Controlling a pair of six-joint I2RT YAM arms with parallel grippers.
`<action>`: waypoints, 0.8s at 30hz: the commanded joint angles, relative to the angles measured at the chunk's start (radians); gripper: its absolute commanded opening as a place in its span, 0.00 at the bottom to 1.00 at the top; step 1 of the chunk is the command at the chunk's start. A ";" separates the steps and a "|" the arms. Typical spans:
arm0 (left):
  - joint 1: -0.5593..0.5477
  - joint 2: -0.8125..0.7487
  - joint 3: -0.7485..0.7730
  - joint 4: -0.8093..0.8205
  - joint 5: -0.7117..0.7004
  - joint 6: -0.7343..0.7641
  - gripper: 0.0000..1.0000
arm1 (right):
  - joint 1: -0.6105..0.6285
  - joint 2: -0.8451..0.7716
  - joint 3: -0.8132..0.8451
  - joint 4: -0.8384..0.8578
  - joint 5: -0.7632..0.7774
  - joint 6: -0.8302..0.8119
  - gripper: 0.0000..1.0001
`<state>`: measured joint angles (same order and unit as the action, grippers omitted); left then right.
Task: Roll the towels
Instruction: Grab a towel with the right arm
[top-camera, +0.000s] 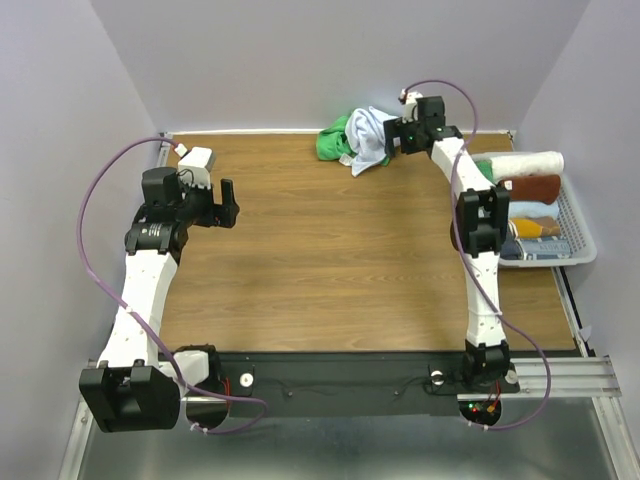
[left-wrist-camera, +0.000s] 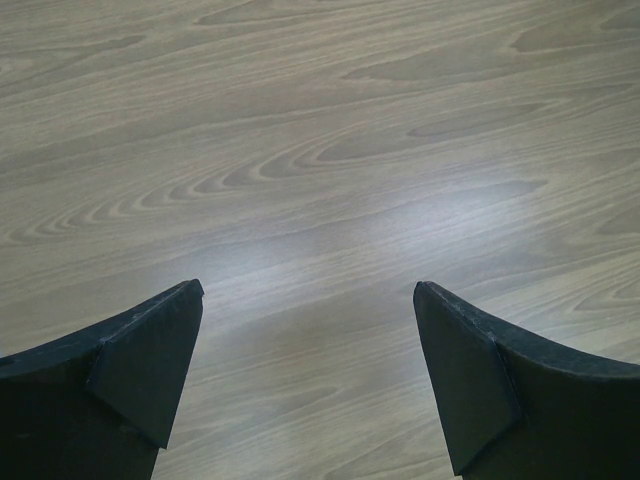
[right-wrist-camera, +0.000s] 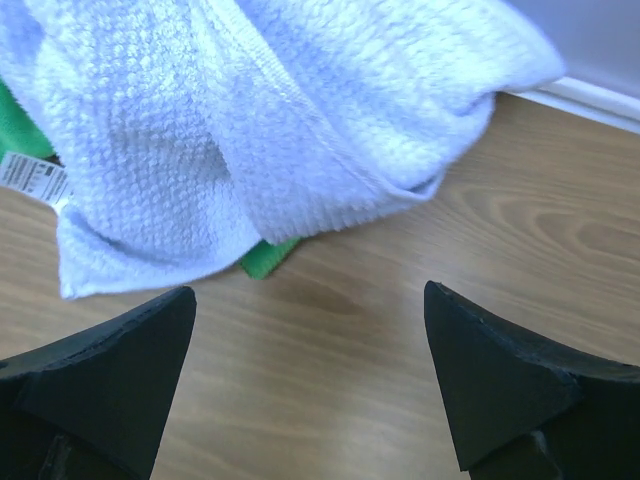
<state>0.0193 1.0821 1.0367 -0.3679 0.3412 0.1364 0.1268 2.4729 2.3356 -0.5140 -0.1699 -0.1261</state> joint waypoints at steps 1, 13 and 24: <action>-0.004 -0.004 -0.001 -0.011 0.002 -0.009 0.99 | 0.014 0.043 0.005 0.239 0.131 0.051 1.00; -0.004 0.002 0.017 -0.034 -0.030 0.000 0.99 | 0.034 0.130 0.034 0.469 0.210 0.072 0.39; -0.004 -0.005 0.042 -0.023 -0.005 -0.034 0.99 | 0.037 -0.188 -0.071 0.496 0.011 0.118 0.01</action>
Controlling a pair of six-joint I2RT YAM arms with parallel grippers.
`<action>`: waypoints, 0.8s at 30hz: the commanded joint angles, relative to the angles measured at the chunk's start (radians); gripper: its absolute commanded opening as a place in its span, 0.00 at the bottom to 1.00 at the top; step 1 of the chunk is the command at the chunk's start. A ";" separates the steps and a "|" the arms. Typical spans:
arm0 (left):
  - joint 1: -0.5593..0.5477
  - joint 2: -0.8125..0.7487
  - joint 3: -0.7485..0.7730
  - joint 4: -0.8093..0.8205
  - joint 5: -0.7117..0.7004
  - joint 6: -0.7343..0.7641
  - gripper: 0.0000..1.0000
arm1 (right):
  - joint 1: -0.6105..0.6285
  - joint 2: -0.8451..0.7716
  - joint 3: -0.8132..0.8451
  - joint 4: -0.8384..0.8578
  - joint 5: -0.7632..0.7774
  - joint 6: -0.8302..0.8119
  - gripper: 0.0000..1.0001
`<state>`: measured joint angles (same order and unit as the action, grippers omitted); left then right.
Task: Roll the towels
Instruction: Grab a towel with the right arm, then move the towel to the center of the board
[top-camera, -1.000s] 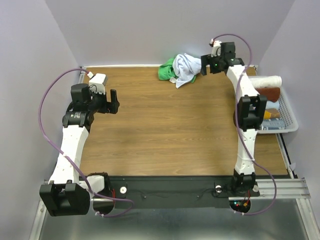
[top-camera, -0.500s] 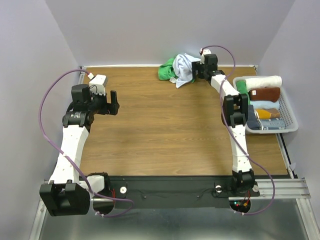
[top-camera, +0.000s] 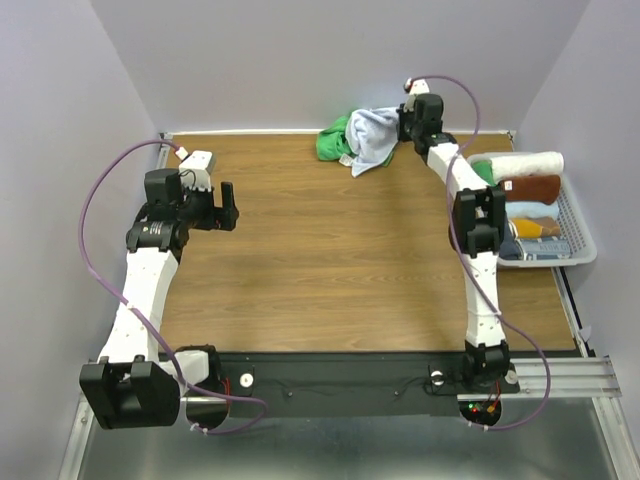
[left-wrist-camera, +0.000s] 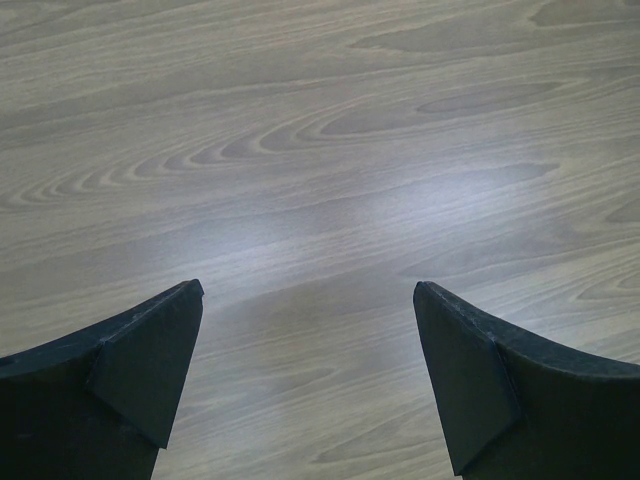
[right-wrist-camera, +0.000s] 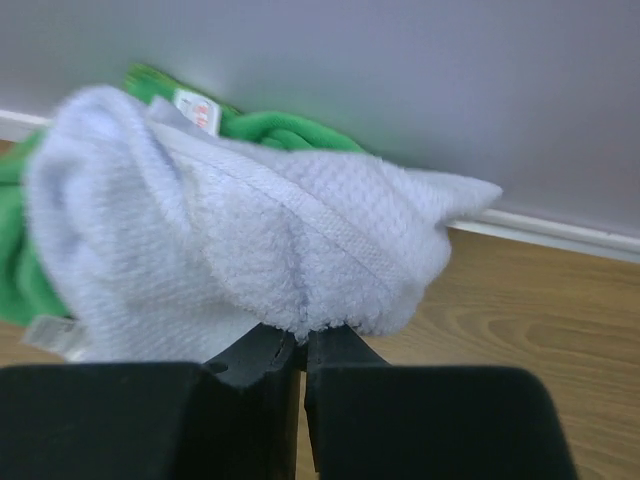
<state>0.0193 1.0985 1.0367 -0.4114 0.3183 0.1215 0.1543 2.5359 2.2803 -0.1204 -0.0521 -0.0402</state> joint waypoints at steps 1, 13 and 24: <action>-0.004 -0.025 0.043 0.023 0.018 -0.019 0.99 | 0.011 -0.252 -0.033 0.102 -0.121 0.037 0.01; -0.004 -0.051 0.072 0.036 0.076 0.033 0.99 | 0.083 -0.703 -0.315 0.038 -0.399 0.292 0.00; -0.004 -0.042 0.086 0.003 0.263 0.119 0.98 | 0.087 -0.907 -0.609 0.038 -0.330 0.573 0.01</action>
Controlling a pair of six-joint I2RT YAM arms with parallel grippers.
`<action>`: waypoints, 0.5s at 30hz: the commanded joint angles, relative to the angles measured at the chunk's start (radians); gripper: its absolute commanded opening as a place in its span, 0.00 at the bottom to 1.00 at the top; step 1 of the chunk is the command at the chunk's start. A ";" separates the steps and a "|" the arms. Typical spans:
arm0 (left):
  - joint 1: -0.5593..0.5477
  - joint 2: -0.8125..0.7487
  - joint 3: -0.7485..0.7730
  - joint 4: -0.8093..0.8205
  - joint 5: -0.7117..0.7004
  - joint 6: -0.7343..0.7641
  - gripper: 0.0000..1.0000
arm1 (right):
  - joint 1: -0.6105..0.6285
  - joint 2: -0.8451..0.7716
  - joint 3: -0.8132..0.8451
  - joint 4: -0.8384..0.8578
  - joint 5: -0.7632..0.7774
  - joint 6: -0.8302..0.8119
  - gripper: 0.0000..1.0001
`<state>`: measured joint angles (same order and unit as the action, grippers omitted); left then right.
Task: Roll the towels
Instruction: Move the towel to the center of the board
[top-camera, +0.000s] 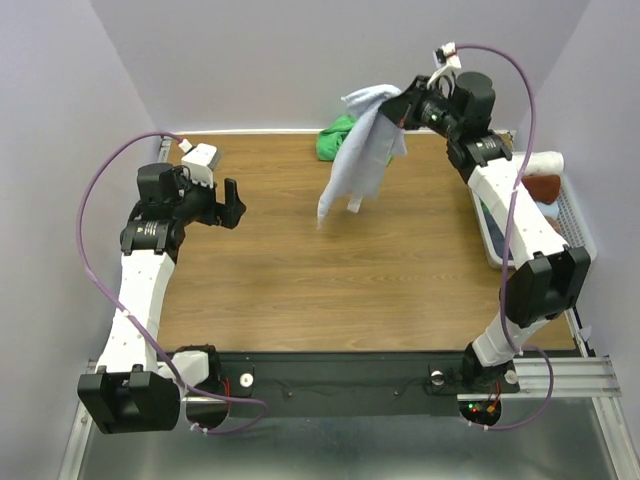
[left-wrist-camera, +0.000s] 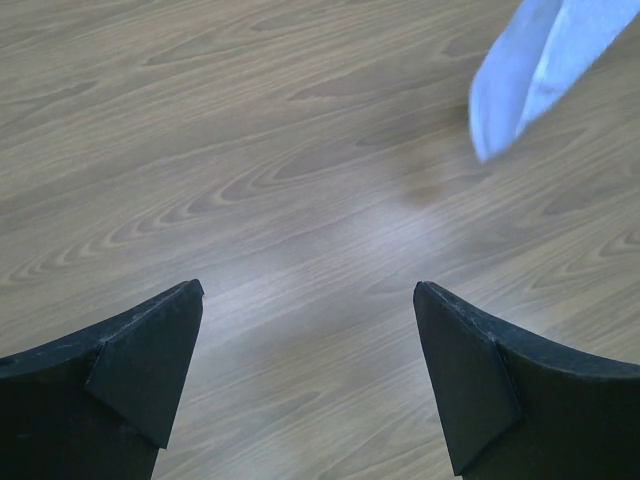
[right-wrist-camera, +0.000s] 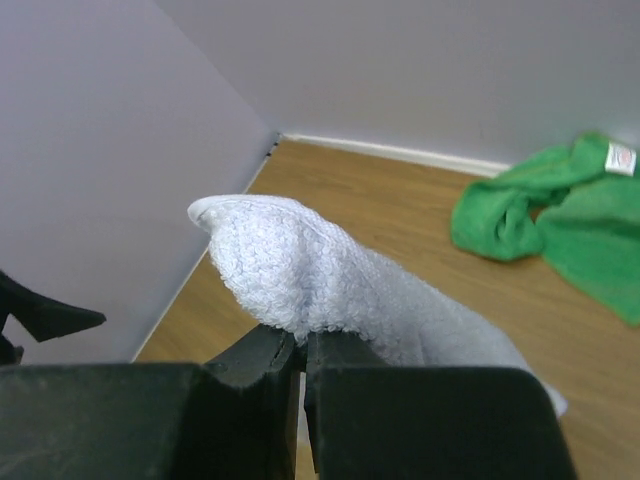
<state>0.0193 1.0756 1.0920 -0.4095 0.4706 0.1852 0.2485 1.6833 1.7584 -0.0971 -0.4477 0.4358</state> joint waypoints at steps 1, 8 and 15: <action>-0.004 -0.016 0.028 0.005 0.121 0.059 0.98 | -0.006 -0.056 -0.115 0.013 0.090 0.096 0.01; -0.016 0.021 -0.001 0.005 0.135 0.123 0.96 | -0.008 -0.030 -0.434 0.013 0.227 0.089 0.01; -0.217 0.110 -0.053 0.050 0.065 0.189 0.88 | -0.017 0.041 -0.560 0.017 0.305 0.032 0.01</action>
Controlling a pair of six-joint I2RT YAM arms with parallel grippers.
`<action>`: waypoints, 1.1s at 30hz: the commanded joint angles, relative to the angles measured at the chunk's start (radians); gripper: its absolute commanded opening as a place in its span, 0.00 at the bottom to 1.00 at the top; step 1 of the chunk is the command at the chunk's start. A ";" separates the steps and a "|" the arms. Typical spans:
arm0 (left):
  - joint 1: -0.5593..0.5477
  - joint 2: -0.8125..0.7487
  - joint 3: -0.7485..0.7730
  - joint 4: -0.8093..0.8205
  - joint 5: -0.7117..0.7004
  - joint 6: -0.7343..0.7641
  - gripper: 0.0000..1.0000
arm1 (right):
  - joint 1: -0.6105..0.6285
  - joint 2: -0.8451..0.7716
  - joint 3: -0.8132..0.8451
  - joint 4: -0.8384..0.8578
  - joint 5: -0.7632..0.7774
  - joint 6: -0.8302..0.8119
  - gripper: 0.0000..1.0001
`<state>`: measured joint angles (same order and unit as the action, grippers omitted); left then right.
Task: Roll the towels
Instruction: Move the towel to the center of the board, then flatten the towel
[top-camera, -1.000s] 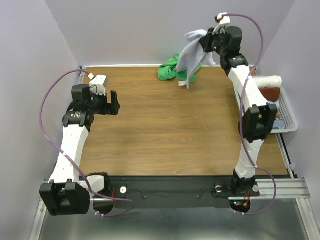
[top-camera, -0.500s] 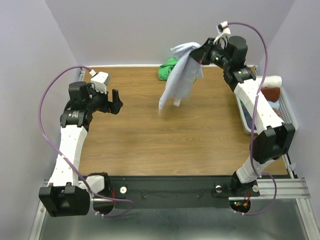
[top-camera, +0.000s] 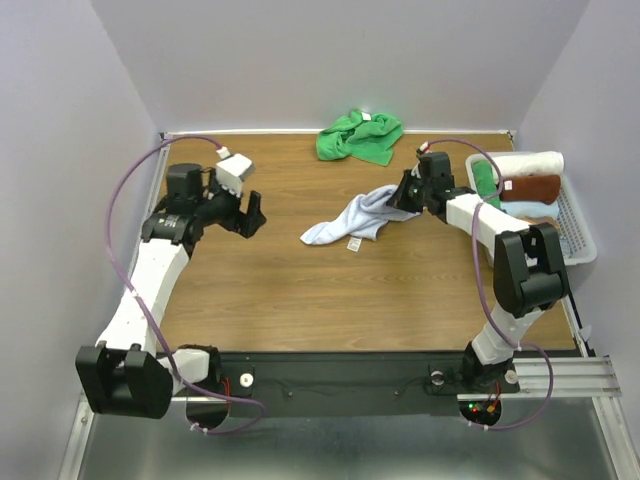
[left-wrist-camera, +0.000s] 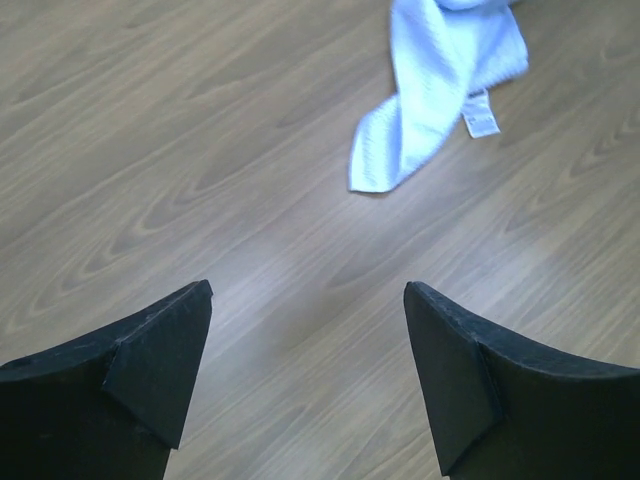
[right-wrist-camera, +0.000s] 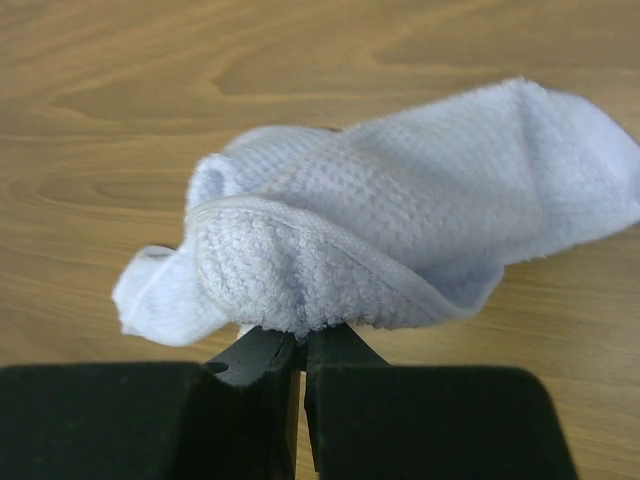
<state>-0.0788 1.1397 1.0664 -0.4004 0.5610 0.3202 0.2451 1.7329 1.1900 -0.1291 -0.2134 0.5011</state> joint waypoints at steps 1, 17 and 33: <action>-0.146 0.061 -0.032 0.054 -0.054 0.060 0.88 | -0.020 -0.007 0.011 0.049 0.068 -0.033 0.01; -0.371 0.595 0.124 0.210 -0.033 0.082 0.82 | -0.076 -0.078 -0.062 0.039 -0.038 -0.059 0.01; -0.296 0.671 0.168 0.167 -0.047 0.074 0.00 | -0.079 -0.185 -0.231 -0.033 -0.438 -0.225 0.05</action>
<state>-0.4335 1.8984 1.2003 -0.1898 0.5011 0.3660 0.1703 1.5929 0.9760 -0.1375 -0.4656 0.3737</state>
